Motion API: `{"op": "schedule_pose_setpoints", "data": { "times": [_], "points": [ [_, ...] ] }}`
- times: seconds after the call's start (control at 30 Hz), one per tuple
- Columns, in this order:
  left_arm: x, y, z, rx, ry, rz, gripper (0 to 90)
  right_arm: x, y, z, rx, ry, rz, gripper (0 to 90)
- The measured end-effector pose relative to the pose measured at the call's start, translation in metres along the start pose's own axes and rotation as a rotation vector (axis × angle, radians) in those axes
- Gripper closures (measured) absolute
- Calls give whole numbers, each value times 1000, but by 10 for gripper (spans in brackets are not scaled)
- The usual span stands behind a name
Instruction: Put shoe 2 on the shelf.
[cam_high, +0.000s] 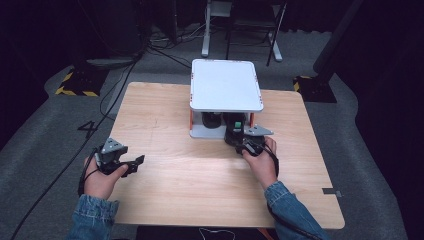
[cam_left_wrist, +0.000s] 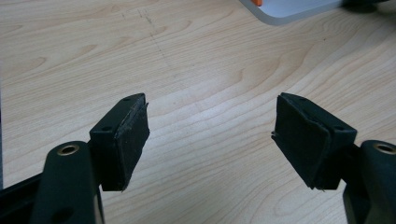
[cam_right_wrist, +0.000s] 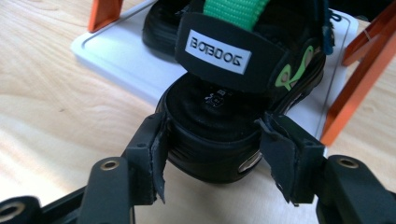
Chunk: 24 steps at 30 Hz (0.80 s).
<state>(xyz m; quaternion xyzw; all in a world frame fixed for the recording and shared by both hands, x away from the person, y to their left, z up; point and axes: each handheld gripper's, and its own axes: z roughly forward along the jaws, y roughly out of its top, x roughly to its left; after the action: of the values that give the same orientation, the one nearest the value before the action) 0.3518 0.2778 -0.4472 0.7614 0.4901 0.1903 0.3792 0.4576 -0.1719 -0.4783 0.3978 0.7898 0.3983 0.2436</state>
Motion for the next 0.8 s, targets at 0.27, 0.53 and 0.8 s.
{"op": "schedule_pose_setpoints", "data": {
  "times": [0.27, 0.53, 0.8],
  "points": [
    [1, -6, -5, -1, 8, -14, 269, -14, 18, 27, 13, 23, -63, 426],
    [6, -13, -13, -1, 27, -23, 270, -18, 28, 45, -10, 11, -43, 425],
    [7, -16, -14, 3, 31, -29, 271, -13, 28, 57, -58, -62, 2, 417]
  ]
}}
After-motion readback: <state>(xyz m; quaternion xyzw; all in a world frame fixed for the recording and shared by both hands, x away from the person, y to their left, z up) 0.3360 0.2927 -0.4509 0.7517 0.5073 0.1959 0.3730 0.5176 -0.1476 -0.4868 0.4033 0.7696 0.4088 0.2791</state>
